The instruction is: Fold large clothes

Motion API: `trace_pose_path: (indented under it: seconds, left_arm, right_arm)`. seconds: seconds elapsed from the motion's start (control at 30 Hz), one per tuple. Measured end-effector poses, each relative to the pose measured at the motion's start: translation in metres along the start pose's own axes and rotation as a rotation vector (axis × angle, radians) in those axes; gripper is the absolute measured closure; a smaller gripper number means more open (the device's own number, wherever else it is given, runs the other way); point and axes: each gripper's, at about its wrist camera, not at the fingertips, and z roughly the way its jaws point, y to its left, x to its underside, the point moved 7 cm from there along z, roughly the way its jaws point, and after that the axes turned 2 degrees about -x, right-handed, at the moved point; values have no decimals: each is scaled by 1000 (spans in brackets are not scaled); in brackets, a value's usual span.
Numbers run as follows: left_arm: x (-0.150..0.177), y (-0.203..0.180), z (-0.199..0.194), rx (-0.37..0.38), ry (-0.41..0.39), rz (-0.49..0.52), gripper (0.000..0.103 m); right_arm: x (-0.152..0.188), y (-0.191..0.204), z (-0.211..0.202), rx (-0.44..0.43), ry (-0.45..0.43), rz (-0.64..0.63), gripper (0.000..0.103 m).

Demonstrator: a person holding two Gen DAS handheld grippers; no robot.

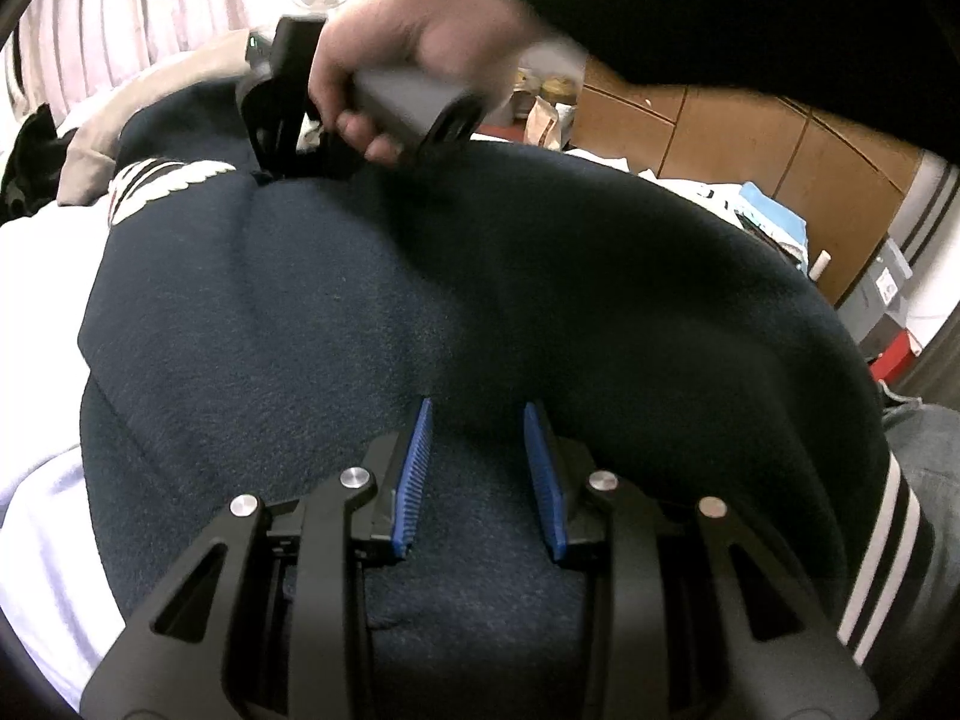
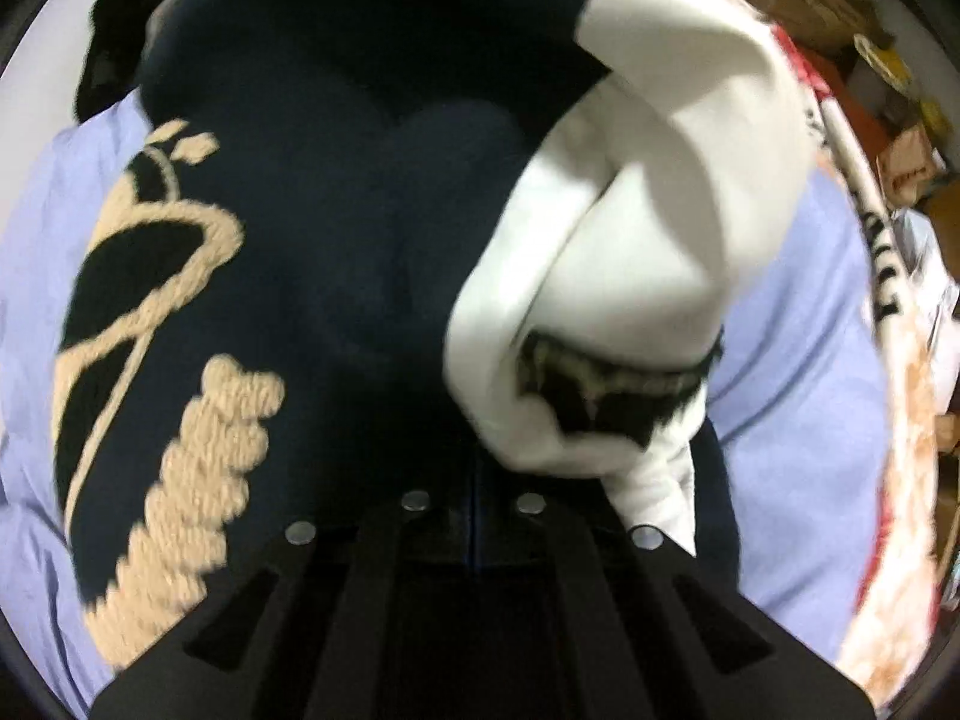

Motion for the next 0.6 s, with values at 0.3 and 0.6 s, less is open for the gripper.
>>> trace_pose_path:
  seconds: [0.3, 0.6]
  left_arm:
    - [1, 4, -5, 30, 4, -1, 71]
    - [18, 9, -16, 39, 47, 46, 71]
  right_arm:
    - [125, 1, -90, 18, -28, -66, 99]
    - [194, -48, -33, -144, -76, 165, 103]
